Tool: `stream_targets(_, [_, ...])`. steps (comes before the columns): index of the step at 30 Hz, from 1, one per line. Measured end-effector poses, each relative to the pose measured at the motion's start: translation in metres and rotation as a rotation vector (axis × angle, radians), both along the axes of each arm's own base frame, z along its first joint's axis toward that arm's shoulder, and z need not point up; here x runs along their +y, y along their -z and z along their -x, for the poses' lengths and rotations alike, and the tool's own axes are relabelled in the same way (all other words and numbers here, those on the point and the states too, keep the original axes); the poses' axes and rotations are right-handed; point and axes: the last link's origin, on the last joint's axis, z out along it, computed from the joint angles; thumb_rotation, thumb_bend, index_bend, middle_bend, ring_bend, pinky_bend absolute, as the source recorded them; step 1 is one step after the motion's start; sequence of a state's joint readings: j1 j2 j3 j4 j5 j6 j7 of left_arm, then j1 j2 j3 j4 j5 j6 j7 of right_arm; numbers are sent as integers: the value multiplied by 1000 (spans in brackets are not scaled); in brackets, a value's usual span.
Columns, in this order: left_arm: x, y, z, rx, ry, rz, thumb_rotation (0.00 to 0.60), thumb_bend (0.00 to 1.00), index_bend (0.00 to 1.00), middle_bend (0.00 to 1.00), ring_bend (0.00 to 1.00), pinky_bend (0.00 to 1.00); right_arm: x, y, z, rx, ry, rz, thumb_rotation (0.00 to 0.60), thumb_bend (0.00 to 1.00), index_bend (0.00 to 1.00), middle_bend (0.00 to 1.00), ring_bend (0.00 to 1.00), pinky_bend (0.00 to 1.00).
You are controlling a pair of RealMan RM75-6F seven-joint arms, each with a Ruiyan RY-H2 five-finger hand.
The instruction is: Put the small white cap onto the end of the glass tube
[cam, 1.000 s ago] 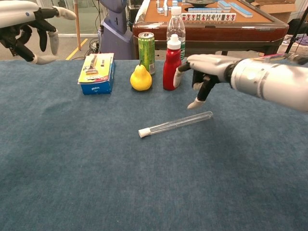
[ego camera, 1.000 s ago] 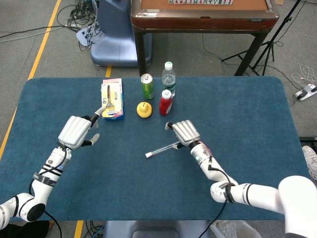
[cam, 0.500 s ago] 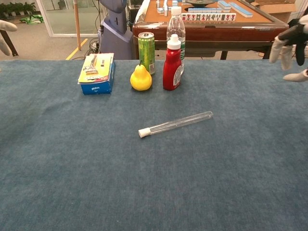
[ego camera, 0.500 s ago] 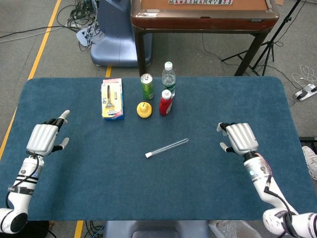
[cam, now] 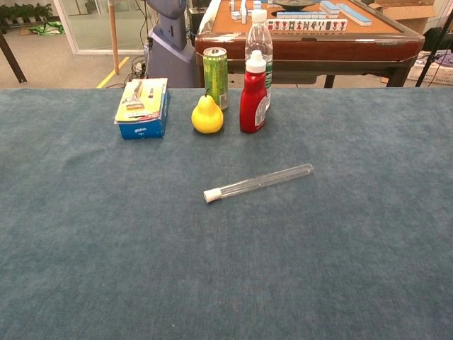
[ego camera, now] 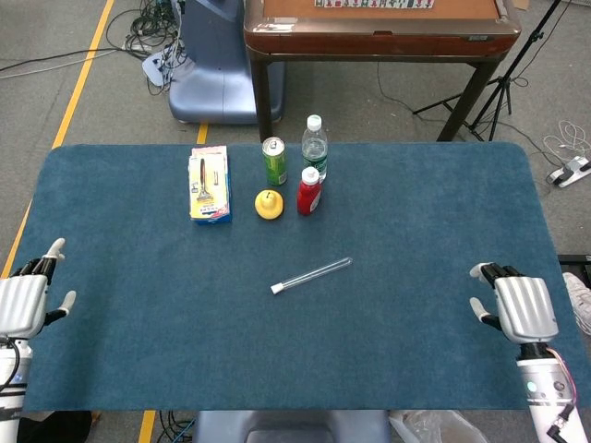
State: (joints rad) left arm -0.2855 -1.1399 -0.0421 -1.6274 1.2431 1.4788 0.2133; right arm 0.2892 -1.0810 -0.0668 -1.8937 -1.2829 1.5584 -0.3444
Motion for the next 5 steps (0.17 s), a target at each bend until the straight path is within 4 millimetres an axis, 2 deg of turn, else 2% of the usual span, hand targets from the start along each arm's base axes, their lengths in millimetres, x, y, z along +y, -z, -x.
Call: stream_targets(5, [-23, 1, 3, 0, -7, -14, 600, 279, 37, 269, 262, 355, 14, -2, 4, -13, 5, 15, 600, 274, 423, 446, 436, 674])
